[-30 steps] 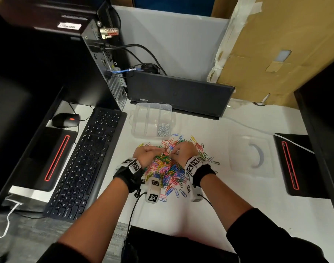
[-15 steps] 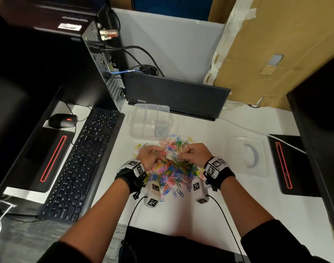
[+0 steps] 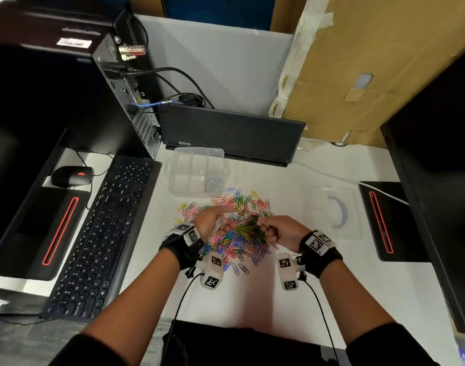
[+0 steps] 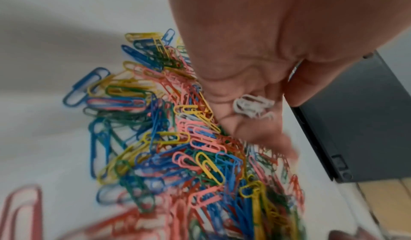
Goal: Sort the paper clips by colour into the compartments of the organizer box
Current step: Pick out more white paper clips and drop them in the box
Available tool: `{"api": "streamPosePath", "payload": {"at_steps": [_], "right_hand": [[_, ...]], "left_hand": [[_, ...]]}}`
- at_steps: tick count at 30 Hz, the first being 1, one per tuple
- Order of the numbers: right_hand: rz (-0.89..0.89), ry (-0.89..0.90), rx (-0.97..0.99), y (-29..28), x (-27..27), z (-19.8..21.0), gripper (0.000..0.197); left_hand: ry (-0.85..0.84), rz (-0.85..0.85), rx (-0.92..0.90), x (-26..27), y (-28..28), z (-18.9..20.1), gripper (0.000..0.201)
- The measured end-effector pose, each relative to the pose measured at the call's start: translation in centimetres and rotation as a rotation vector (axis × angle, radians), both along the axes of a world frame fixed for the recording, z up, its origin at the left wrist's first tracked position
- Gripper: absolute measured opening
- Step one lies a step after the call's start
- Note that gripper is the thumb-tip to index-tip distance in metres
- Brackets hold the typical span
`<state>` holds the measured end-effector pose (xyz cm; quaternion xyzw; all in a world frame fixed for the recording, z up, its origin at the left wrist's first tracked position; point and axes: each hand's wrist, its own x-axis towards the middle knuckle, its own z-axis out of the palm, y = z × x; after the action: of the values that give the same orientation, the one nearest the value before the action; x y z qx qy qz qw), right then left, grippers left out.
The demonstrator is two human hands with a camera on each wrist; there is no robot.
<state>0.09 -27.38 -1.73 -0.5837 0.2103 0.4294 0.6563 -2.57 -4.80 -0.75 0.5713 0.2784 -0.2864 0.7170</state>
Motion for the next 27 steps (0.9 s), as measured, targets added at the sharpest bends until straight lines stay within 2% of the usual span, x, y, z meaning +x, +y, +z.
{"api": "streamPosePath", "payload": {"at_steps": [3,5,9,12,15,17,19,22,27], "right_hand": [[-0.017,-0.005,0.025,0.0,0.0,0.2,0.014],[-0.009,0.023,0.082,0.2,0.0,0.5,0.017],[-0.005,0.03,0.124,0.7,0.3,0.9,0.03],[0.007,-0.106,-0.072,1.0,0.8,0.3,0.039],[0.287,-0.443,-0.456,1.3,1.4,-0.4,0.036],[0.392,-0.666,-0.654,1.6,1.7,-0.5,0.024],[0.428,-0.762,-0.732,1.9,1.9,-0.6,0.02],[0.537,-0.807,-0.796,2.3,1.9,-0.9,0.021],[0.439,-0.789,-0.69,1.9,1.6,-1.1,0.017]], "left_hand": [[-0.201,-0.198,0.482,0.2,0.0,-1.3,0.02],[-0.244,-0.261,0.778,0.5,-0.1,-1.8,0.013],[-0.177,-0.391,0.963,1.4,-0.7,-1.7,0.029],[-0.164,-0.425,0.984,1.9,-1.1,-2.0,0.03],[-0.163,-0.401,0.963,2.0,-1.1,-2.1,0.024],[-0.186,-0.378,0.938,1.7,-0.9,-2.2,0.019],[-0.194,-0.34,0.887,1.4,-0.5,-2.2,0.016],[-0.193,-0.313,0.785,1.2,-0.3,-1.8,0.015],[-0.2,-0.153,0.554,0.9,-0.2,-1.6,0.027]]}}
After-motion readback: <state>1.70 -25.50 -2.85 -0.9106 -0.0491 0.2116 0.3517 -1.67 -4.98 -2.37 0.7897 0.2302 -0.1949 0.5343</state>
